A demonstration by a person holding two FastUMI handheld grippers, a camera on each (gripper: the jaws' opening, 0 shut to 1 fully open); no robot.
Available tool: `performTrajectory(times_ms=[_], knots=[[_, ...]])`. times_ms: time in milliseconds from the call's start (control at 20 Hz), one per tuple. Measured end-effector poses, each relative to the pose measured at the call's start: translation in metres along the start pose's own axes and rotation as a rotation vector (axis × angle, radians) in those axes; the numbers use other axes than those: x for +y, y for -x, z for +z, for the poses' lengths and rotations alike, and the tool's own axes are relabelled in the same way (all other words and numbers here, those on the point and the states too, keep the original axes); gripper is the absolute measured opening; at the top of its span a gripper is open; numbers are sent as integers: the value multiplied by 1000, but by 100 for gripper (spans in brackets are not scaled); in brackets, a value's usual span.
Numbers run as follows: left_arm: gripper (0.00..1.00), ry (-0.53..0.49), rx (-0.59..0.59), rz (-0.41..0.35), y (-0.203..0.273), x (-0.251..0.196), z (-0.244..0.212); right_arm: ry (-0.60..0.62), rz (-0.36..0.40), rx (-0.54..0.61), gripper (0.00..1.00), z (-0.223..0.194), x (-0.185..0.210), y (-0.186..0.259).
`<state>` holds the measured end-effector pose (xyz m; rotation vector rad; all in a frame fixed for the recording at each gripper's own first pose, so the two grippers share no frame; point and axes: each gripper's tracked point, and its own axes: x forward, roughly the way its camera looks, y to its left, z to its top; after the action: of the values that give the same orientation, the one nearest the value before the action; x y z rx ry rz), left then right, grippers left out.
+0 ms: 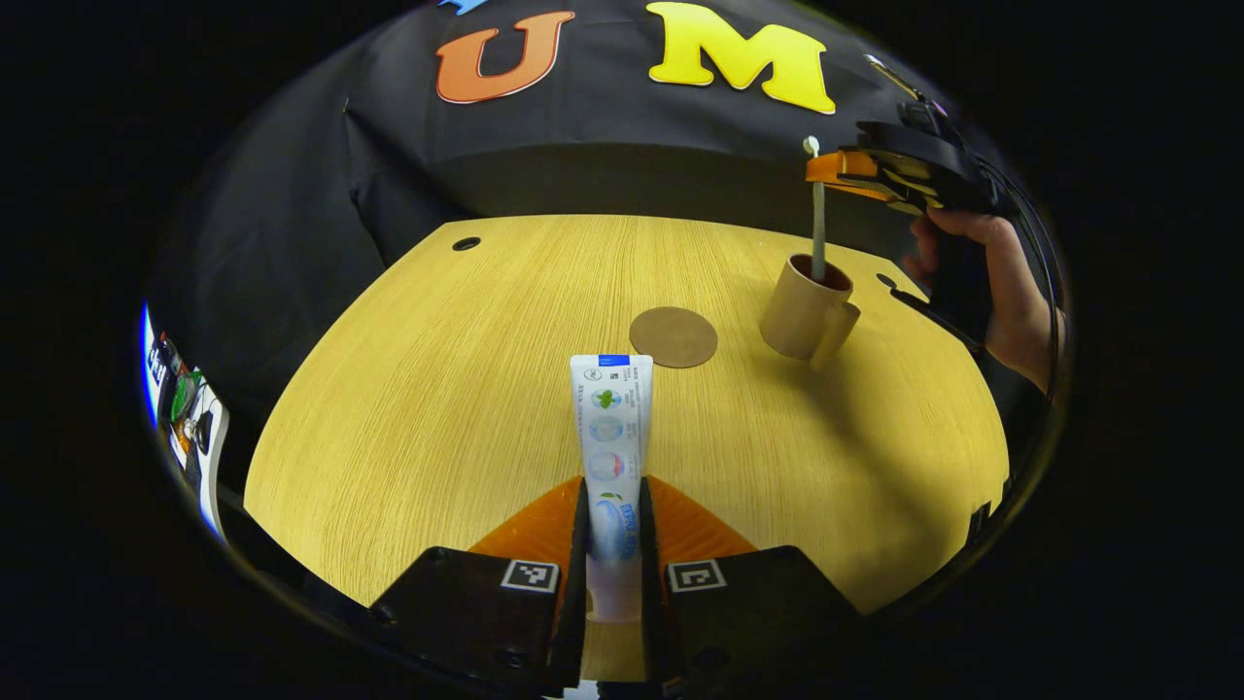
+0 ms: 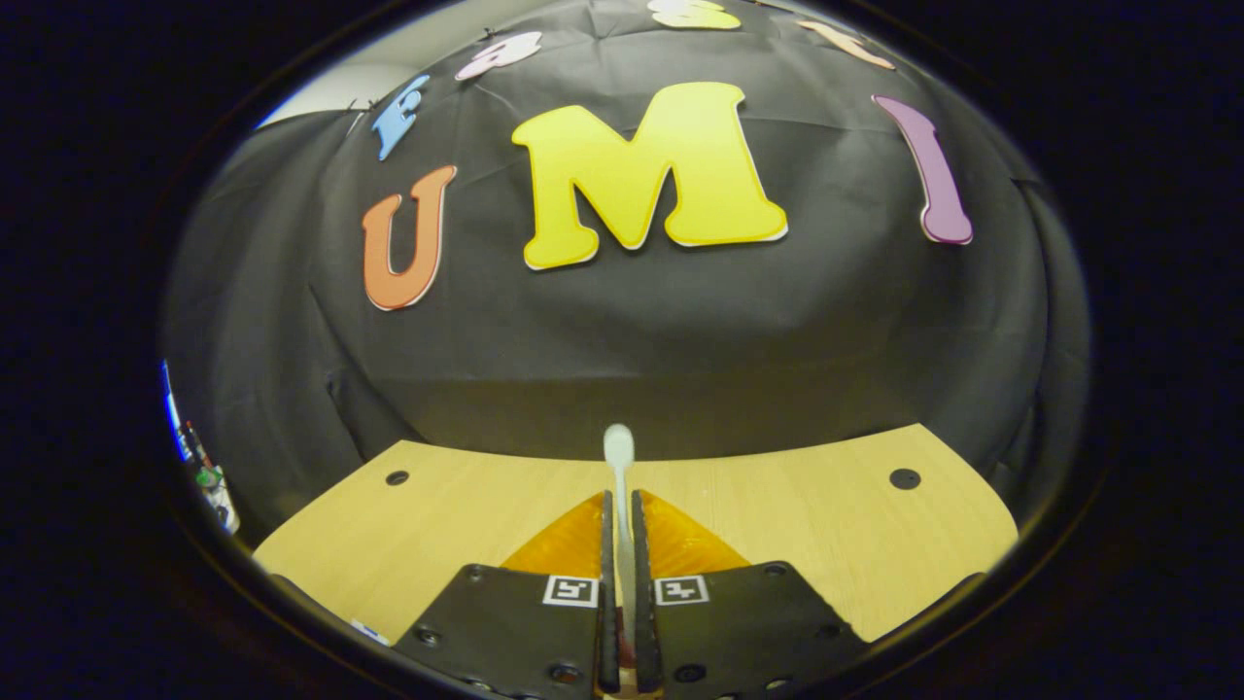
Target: Put the toothbrush and toothpaste on the desktop into the cup, then pick up the cup and place it on the coaster on the desktop.
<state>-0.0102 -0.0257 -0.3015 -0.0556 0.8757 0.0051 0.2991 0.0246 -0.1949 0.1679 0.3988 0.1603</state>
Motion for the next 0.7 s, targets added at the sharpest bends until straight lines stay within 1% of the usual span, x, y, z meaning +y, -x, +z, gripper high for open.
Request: performTrajectory(times_ms=[50, 100, 150, 200, 250, 300, 350, 400, 450, 500, 550, 600, 650, 700], knots=[[27, -3, -1, -3, 0, -2, -1, 3, 0, 4, 4, -3, -1, 2], [27, -5, 0, -7, 1, -4, -1, -1, 12, 11, 14, -5, 0, 5], [27, -5, -4, -13, 3, -6, 0, -2, 12, 19, 21, -9, -1, 7], [27, -4, -17, -17, 5, -7, 4, -2, 11, 21, 31, -10, -2, 11], [27, -8, -32, -18, 6, -9, 10, 2, 7, 21, 35, -11, -3, 15], [27, -15, -49, -20, 8, -11, 15, 5, 5, 17, 36, -10, -4, 20], [27, -22, -70, -20, 10, -14, 20, 5, 6, 14, 42, -10, -4, 26], [27, -27, -96, -20, 14, -15, 25, 1, 13, 18, 40, -11, -3, 31], [27, -28, -126, -21, 19, -16, 32, 0, 13, 23, 48, -11, -4, 36], [27, -31, -161, -23, 21, -19, 42, -1, 11, 18, 53, -8, -5, 43], [27, -37, -201, -25, 23, -22, 55, -1, 7, 11, 52, -6, -6, 50], [27, -42, -243, -32, 21, -26, 68, 0, 9, 3, 57, -2, -7, 58], [27, -49, -285, -42, 20, -32, 83, 4, 9, -3, 57, 0, -9, 65], [27, -59, -331, -56, 18, -40, 98, 6, 11, -7, 60, 2, -11, 72]])
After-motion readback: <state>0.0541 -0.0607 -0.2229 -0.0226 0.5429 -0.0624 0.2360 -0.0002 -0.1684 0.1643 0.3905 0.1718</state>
